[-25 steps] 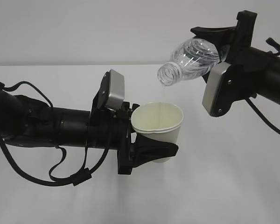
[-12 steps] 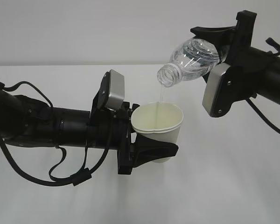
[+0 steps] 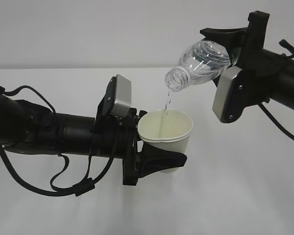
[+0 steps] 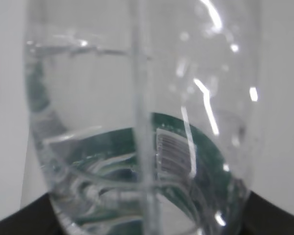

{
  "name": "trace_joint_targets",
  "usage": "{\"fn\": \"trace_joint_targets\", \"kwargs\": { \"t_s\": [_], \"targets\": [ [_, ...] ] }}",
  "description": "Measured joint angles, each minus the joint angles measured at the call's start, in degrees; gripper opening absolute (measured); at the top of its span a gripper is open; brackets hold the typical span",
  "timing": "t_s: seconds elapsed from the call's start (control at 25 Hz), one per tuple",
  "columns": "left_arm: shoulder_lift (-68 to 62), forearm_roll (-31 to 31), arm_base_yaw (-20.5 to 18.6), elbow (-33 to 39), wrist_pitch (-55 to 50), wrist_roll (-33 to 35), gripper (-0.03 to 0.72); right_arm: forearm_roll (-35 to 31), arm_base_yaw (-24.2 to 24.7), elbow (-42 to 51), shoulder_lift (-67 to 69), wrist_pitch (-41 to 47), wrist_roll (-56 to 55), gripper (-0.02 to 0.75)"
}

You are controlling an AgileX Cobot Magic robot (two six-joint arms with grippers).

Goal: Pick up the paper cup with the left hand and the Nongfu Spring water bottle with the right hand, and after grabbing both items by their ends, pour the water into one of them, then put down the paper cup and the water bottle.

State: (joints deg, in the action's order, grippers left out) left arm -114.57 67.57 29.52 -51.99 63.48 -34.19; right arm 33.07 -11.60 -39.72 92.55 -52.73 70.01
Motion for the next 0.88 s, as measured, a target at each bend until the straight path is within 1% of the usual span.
{"fn": "trace_joint_targets", "kwargs": {
  "t_s": [0.36, 0.88],
  "targets": [
    [0.0, 1.4, 0.0, 0.0, 0.0, 0.0, 0.475, 0.0, 0.0, 0.0, 0.0, 0.0, 0.0, 0.418],
    [0.0, 1.4, 0.0, 0.0, 0.0, 0.0, 0.475, 0.0, 0.0, 0.0, 0.0, 0.0, 0.1, 0.417]
  ]
}}
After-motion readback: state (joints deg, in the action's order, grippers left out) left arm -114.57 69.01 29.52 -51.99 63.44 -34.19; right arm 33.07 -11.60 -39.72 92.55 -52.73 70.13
